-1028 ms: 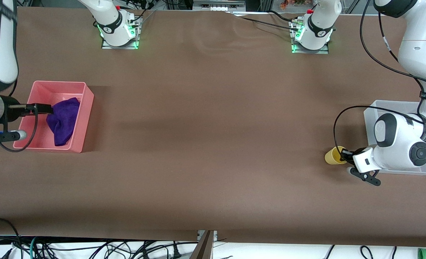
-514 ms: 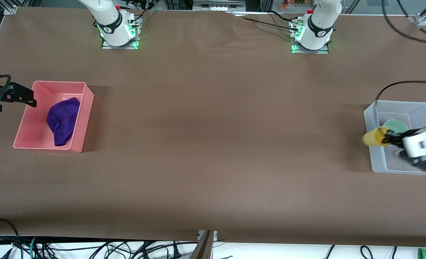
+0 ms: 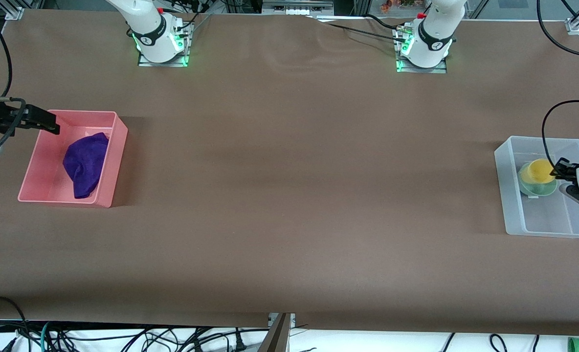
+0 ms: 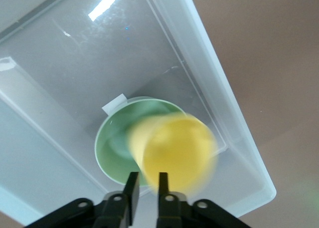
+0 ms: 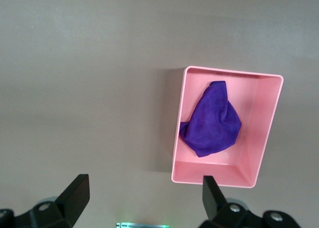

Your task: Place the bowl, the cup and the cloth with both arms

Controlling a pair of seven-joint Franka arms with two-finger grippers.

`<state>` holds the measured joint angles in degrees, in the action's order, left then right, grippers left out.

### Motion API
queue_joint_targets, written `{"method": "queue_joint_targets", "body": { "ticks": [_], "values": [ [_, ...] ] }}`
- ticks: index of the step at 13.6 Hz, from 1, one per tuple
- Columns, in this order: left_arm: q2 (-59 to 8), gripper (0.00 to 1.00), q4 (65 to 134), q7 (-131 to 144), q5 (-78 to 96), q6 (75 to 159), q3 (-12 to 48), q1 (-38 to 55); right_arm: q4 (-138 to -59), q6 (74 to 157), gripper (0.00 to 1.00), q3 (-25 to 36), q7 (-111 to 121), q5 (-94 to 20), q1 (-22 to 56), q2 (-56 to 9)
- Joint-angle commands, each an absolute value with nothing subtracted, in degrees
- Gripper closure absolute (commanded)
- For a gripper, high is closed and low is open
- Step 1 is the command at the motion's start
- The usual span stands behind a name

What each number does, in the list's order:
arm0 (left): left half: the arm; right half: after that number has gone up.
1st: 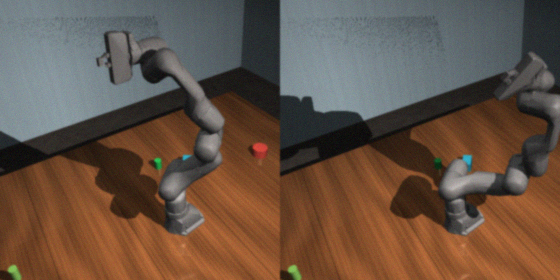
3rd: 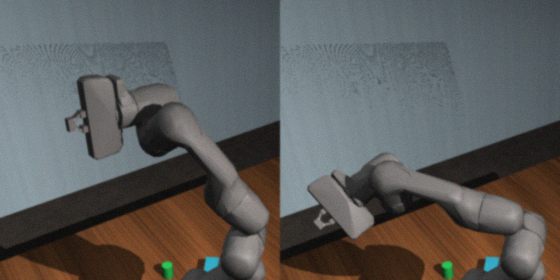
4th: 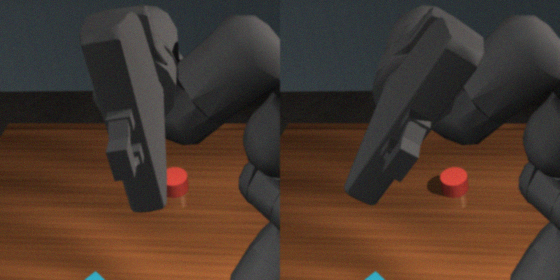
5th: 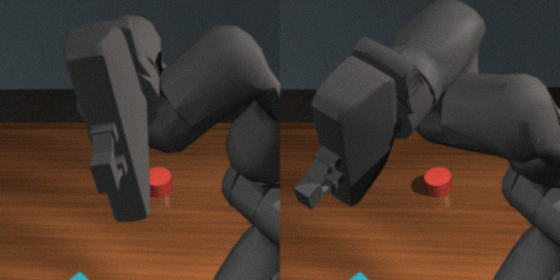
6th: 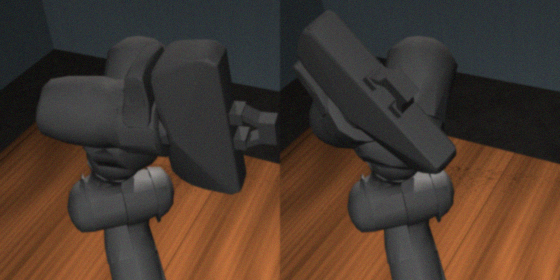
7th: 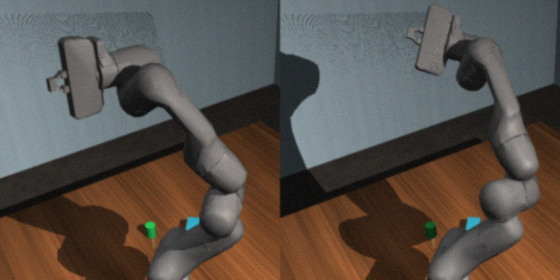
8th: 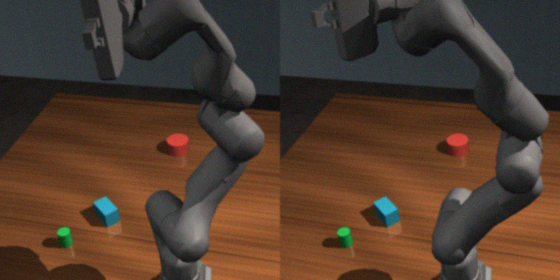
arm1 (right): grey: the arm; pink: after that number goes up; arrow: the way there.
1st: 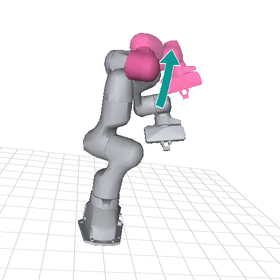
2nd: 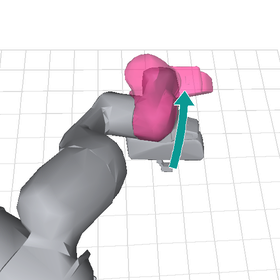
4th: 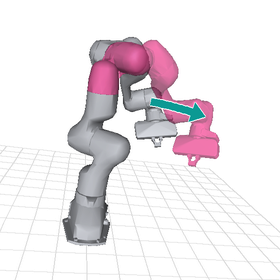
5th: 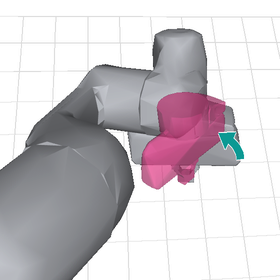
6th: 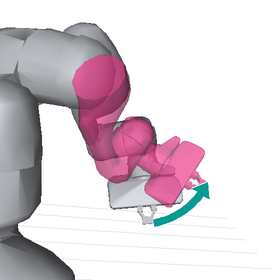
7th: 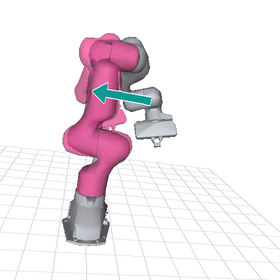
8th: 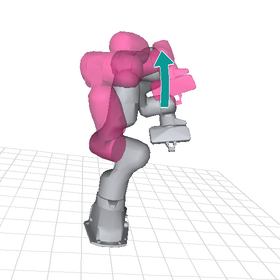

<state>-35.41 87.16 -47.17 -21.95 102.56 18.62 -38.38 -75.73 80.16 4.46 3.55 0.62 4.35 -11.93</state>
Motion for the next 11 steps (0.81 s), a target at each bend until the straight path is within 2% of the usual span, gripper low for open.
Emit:
{"method": "queue_joint_targets", "body": {
  "ticks": [1, 5, 11],
  "values": [
    [-32.97, 0.0, 87.19, -49.57, -23.29, 99.42, 20.73, -38.41, -77.34, 79.98, 0.0, 3.69, 2.37, 0.44, 3.87, -10.46],
    [-28.31, 0.0, 86.75, -44.77, -21.89, 98.53, 29.68, -38.41, -77.17, 80.59, 0.0, 3.6, 2.37, 0.44, 4.04, -10.9],
    [-27.34, 0.0, 85.34, -15.79, -15.03, 93.52, 40.86, -34.56, -77.17, 80.68, 0.0, 3.6, 2.29, 0.53, 4.04, -10.99]
  ]
}}
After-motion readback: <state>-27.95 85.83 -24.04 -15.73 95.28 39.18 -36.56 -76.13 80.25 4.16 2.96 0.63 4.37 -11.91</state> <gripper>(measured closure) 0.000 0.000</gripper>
